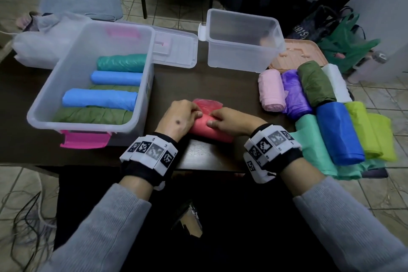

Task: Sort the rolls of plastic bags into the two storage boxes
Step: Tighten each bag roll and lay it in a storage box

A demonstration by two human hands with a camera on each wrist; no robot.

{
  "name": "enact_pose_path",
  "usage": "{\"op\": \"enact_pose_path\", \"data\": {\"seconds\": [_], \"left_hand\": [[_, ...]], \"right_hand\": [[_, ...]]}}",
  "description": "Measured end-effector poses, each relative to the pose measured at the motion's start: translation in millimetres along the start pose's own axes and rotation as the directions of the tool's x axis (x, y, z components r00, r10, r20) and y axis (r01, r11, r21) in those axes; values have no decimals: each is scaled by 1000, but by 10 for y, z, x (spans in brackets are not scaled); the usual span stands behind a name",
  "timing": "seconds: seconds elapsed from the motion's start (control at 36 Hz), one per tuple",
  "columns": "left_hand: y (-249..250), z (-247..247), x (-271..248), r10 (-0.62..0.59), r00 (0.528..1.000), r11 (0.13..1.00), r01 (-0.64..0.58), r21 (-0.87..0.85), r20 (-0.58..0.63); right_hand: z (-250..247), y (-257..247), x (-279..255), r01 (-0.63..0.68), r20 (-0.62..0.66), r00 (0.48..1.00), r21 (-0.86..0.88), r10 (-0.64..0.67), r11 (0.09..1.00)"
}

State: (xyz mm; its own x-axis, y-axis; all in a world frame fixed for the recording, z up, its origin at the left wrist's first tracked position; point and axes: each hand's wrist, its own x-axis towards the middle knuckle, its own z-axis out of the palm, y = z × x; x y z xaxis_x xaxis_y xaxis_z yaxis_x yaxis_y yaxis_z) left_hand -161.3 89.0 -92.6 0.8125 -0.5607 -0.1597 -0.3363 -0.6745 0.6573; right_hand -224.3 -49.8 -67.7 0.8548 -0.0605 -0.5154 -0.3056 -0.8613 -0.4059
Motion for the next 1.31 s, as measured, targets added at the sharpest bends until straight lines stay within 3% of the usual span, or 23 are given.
{"op": "enact_pose_path", "data": {"seconds": [0.08,0.17,0.22,0.39,0.58,0.69,0.92,1.03,1.17,1.31], "left_hand": [[5,24,23,-7,1000,1000,7,-15,1],[22,28,77,-17,1000,1000,18,-19,7],[29,30,103,-33,999,999,33,-24,16],[23,20,158,-54,999,997,54,-57,0],[-27,-64,136,-13,994,997,4,-82,-106],[-35,-72,105,-20,999,998,18,-55,-40],[7,-67,134,-41,999,997,39,-66,-26],[-9,-72,116,-29,999,997,28,-77,-16],[-12,-60,111,-39,999,996,38,-83,-18],[-13,-52,105,-23,999,996,20,-92,-32]], "right_hand": [[75,-6,-18,11,-121,993,-17,-13,1000],[186,19,-38,70,-380,920,-87,-98,994],[275,22,-64,103,-420,890,-194,-178,976],[427,18,-126,77,-390,899,-310,-201,948],[273,51,-33,99,-348,923,-196,-164,976],[149,77,50,85,-272,953,-169,-129,982],[-84,56,171,19,-137,990,-130,-37,991],[-58,27,252,-16,-173,985,-124,-6,992],[-12,-1,301,-47,-113,993,-180,27,982],[100,-25,281,-11,-167,986,-201,-24,979]]}}
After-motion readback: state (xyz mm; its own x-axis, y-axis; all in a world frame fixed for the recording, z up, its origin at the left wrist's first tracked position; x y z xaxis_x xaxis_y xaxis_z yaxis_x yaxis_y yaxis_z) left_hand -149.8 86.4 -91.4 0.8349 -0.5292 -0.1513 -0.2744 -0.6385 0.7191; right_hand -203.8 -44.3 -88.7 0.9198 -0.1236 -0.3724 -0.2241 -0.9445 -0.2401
